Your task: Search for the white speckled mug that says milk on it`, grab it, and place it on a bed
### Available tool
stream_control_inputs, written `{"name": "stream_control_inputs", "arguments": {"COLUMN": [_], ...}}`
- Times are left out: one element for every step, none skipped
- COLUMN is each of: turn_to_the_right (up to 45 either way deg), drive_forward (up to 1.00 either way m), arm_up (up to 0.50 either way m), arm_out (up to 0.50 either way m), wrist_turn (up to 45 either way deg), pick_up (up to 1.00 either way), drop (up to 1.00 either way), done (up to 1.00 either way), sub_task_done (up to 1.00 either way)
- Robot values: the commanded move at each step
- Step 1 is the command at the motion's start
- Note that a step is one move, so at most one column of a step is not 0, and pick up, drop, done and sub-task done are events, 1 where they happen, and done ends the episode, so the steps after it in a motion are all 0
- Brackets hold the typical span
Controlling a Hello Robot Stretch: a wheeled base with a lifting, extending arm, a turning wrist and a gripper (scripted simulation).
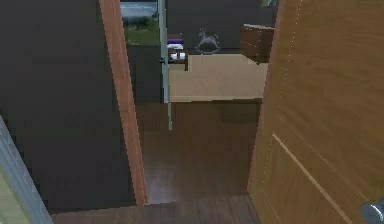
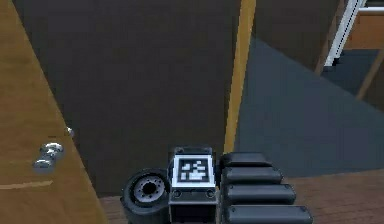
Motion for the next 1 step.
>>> {"name": "stream_control_inputs", "arguments": {"turn_to_the_right": [3.0], "drive_forward": [0.00], "arm_up": [0.00], "arm_out": [0.00], "wrist_turn": [0.0], "pick_up": [0.00], "drop": [0.00], "done": [0.00], "sub_task_done": [0.00]}}
